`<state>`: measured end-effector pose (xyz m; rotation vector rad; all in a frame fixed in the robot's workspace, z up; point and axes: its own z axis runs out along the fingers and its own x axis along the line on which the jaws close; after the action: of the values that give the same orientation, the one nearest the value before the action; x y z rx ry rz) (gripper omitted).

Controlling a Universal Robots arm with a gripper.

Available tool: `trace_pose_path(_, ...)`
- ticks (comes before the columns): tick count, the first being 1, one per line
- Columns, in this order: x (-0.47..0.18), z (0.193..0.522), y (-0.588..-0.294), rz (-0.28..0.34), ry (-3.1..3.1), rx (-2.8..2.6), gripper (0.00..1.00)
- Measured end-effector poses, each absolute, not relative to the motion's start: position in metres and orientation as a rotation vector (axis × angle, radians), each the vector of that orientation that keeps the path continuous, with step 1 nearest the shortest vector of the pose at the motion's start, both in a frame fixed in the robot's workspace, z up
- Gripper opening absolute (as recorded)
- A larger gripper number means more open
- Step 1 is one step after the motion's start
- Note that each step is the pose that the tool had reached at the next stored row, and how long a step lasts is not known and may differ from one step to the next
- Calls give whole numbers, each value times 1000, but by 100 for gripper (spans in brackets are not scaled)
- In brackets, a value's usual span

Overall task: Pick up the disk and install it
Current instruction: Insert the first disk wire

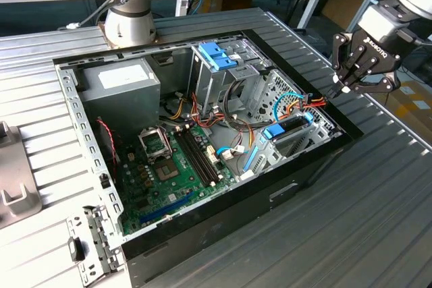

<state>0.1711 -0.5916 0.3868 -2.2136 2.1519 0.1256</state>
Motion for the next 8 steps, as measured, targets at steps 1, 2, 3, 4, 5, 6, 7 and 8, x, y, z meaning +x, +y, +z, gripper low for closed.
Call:
trace_pose_path(1, 171, 387, -592, 126, 2137, -2229, 10)
trace_pose_path(2, 171, 387, -592, 127, 2122, -2244, 10)
trace_pose_path(3, 171, 387, -592, 127, 2117, -2249, 10)
trace_pose_path(4, 171, 387, -592, 127, 2111, -2255, 10)
trace_pose_path(5, 171, 387, -592, 127, 2103, -2263, 10)
trace_pose_path(6, 171, 387, -592, 128, 2097, -2268, 10)
trace_pose_path(7, 171, 387, -592, 128, 2094, -2272, 10)
trace_pose_path(8, 171, 387, -592, 128, 2089, -2276, 10)
